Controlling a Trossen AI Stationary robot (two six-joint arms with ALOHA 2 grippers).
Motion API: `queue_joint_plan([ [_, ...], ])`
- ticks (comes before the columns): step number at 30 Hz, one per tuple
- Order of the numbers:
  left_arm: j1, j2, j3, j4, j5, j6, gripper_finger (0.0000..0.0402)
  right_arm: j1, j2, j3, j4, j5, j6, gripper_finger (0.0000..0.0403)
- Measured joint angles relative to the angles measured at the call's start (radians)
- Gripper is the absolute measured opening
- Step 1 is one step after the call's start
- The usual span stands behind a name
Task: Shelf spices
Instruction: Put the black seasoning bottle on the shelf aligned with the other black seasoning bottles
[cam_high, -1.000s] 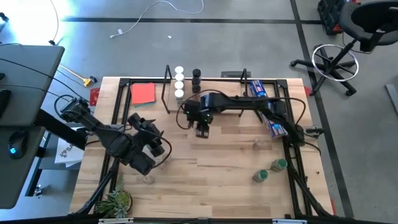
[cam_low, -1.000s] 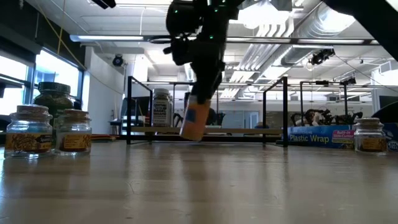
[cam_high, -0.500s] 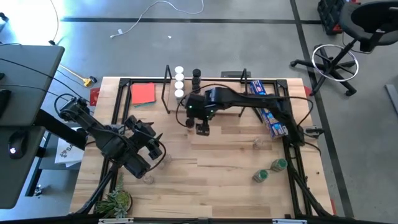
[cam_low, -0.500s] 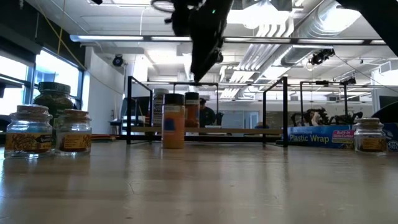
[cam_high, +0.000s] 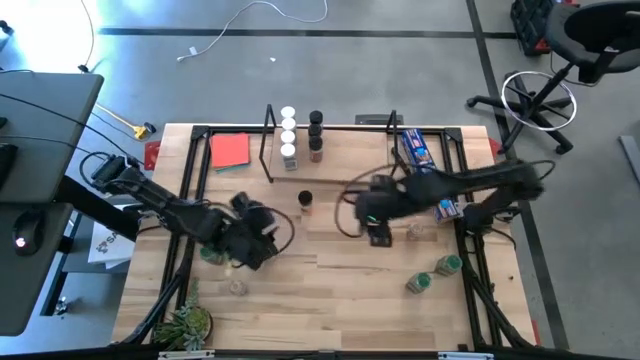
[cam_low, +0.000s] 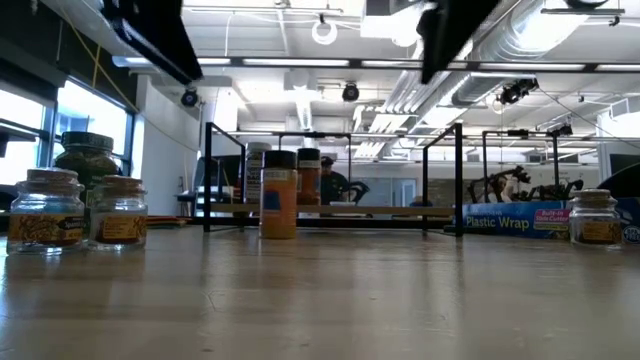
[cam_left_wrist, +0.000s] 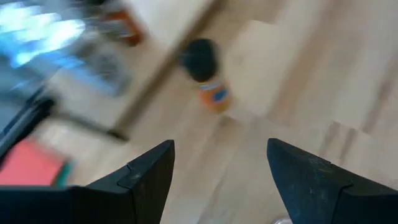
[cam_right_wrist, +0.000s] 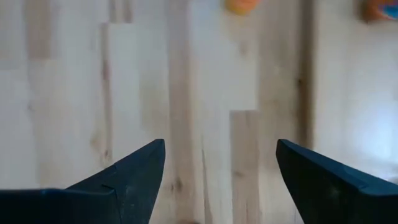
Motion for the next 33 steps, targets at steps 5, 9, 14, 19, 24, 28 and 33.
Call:
queue_joint_plan([
  [5,0.179,-0.024,-0.153,0.534,0.314,0.477,0.0250,0.109,-0.220,-0.273,0.160,0.219,0.240,0.0302],
  [9,0.342,0.005,-0.116,0.603,0.467,0.635,0.0250,0.158,-0.346,-0.427,0.279,0.337,0.403,0.0303],
  [14,0.491,0.077,0.035,0.405,0.598,0.753,0.0250,0.166,-0.420,-0.538,0.389,0.351,0.444,0.0303],
  [19,0.556,0.191,0.164,0.198,0.692,0.850,0.0250,0.164,-0.421,-0.555,0.428,0.350,0.439,0.0303],
  [24,0.568,0.301,0.229,0.145,0.680,0.956,0.0250,0.164,-0.420,-0.555,0.484,0.348,0.388,0.0303],
  [28,0.580,0.361,0.274,0.130,0.633,0.962,0.0250,0.164,-0.420,-0.555,0.517,0.348,0.359,0.0302],
  [33,0.578,0.386,0.292,0.118,0.600,0.961,0.0251,0.164,-0.420,-0.555,0.520,0.348,0.357,0.0303],
])
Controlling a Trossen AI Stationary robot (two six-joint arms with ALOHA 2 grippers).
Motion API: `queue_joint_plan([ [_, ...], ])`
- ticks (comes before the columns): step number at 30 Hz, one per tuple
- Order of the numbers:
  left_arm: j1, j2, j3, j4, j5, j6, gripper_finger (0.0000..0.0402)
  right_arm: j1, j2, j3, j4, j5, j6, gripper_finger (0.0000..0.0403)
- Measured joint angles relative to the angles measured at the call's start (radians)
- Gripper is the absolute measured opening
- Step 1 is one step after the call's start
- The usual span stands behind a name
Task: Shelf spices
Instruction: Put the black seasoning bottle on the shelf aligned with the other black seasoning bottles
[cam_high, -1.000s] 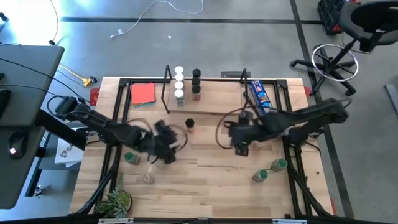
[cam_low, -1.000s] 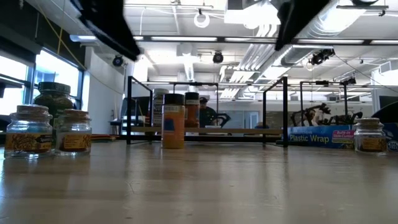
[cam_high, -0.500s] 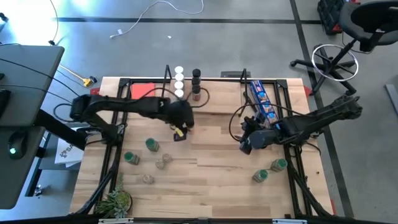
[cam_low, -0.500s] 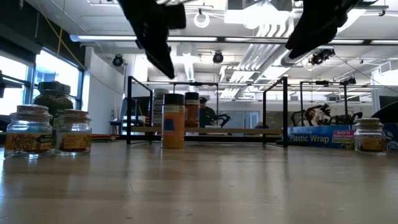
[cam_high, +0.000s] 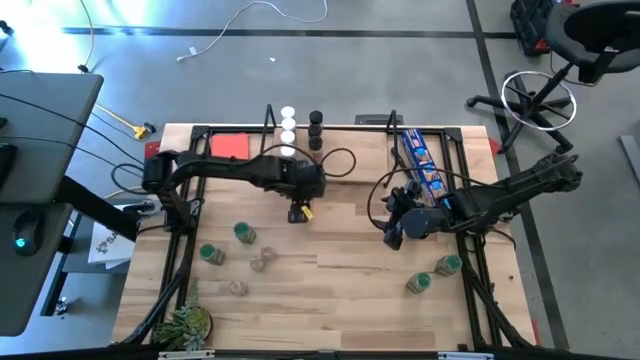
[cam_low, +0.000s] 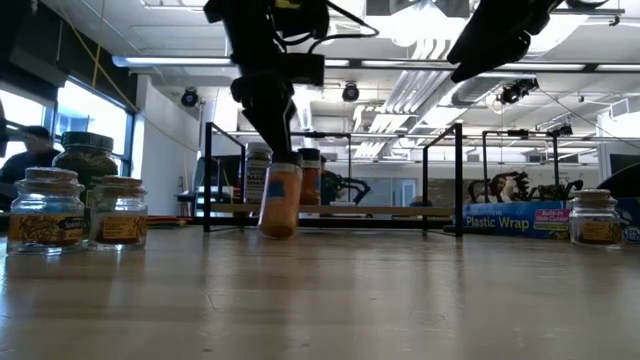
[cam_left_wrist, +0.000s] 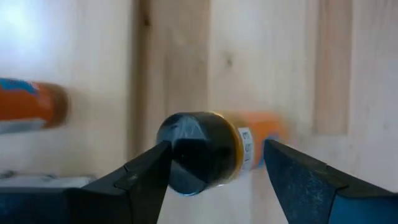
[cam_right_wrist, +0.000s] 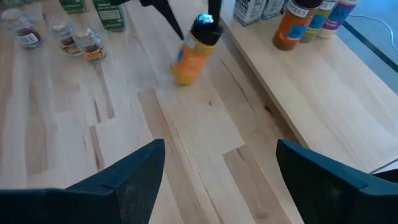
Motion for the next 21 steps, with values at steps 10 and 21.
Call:
queue_joint_plan([
  [10,-0.053,-0.030,0.005,-0.028,0.025,-0.045,0.0251,0.000,0.001,0.000,0.000,0.000,0.000,0.0302],
  [21,-0.060,-0.032,-0.185,-0.012,0.298,-0.480,0.0250,-0.009,0.068,0.001,0.085,0.021,0.033,0.0302],
])
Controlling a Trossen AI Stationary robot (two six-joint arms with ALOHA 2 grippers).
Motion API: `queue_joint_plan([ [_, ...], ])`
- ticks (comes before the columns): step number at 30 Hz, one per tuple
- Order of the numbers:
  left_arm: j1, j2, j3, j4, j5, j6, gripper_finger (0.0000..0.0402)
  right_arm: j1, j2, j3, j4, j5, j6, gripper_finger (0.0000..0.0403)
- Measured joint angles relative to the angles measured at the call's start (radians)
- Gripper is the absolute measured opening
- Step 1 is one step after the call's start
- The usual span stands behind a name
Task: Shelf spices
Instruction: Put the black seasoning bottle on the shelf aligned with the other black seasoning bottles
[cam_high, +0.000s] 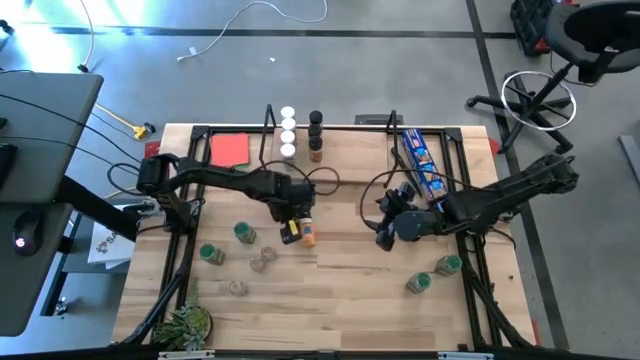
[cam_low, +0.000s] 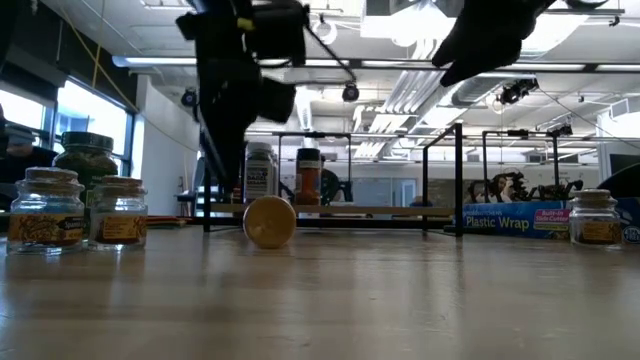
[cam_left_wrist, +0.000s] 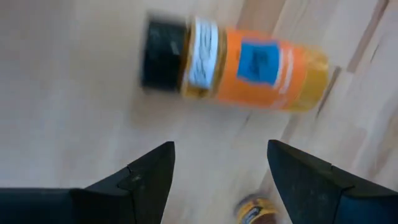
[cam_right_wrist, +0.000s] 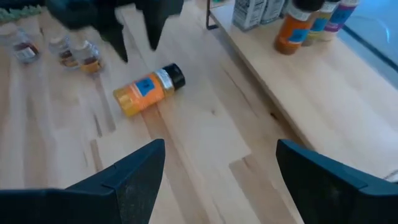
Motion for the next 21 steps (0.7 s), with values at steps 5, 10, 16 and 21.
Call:
queue_joint_plan([
  [5,-0.019,0.000,-0.115,0.186,0.036,-0.081,0.0250,-0.071,0.139,0.000,0.161,-0.115,-0.014,0.0302],
  [10,-0.030,0.000,-0.190,0.419,0.064,-0.074,0.0250,-0.186,0.320,0.001,0.328,-0.345,-0.075,0.0302],
  [16,-0.029,0.000,-0.232,0.627,0.032,0.014,0.0250,-0.316,0.499,0.001,0.544,-0.635,0.026,0.0302],
  [21,-0.029,0.008,-0.232,0.725,0.008,0.082,0.0250,-0.359,0.578,0.001,0.611,-0.675,0.113,0.0302],
])
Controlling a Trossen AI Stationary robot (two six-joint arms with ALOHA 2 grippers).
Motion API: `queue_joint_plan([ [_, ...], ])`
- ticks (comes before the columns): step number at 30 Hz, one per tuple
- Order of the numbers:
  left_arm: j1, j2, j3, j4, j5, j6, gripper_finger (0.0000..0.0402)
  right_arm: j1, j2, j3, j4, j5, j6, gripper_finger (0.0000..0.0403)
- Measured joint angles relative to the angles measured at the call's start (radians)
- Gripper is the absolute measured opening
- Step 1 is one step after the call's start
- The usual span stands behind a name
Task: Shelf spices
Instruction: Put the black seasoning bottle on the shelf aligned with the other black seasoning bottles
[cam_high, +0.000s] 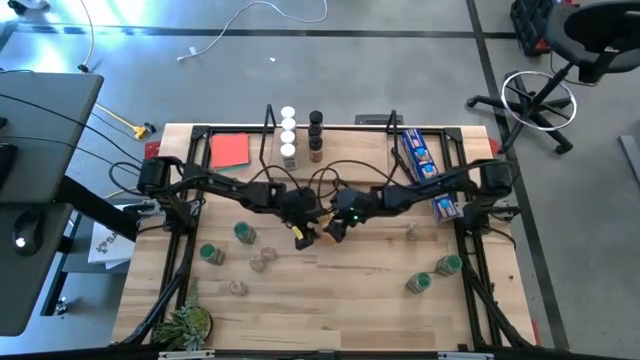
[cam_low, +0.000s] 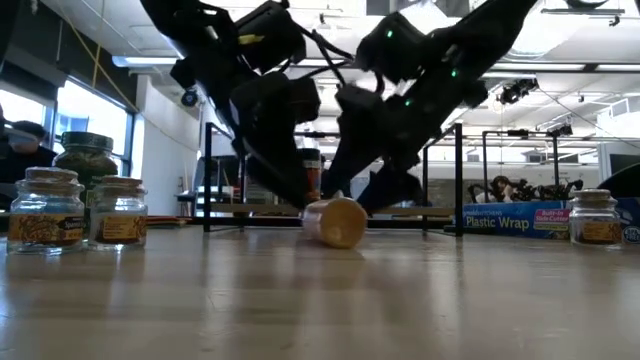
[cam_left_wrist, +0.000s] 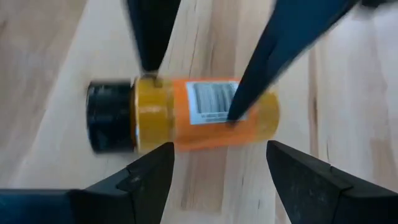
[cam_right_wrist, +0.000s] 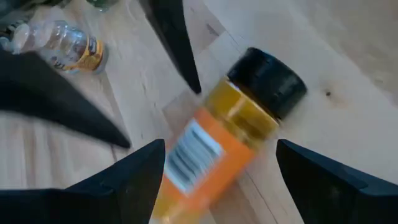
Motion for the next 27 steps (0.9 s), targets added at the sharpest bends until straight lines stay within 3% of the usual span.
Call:
queue_joint_plan([
  [7,-0.001,0.063,0.000,0.071,0.010,0.028,0.0250,-0.006,0.072,0.000,0.040,-0.012,0.036,0.0302],
  [13,-0.013,0.048,0.000,0.086,-0.004,0.063,0.0250,0.000,0.109,0.003,0.047,-0.014,-0.049,0.0284],
  [16,-0.030,-0.023,0.001,0.007,-0.054,0.056,0.0250,0.016,0.099,0.002,0.044,0.034,-0.096,0.0240],
  [22,-0.127,-0.272,0.002,-0.241,-0.340,0.046,0.0250,0.047,0.078,-0.003,0.140,0.060,-0.258,0.0139],
  [24,-0.166,-0.352,0.003,-0.298,-0.408,0.041,0.0250,0.058,0.076,-0.003,0.242,0.026,-0.339,0.0136],
  [27,-0.222,-0.433,0.003,-0.323,-0.409,0.071,0.0250,0.077,0.076,-0.003,0.441,-0.084,-0.452,0.0136],
])
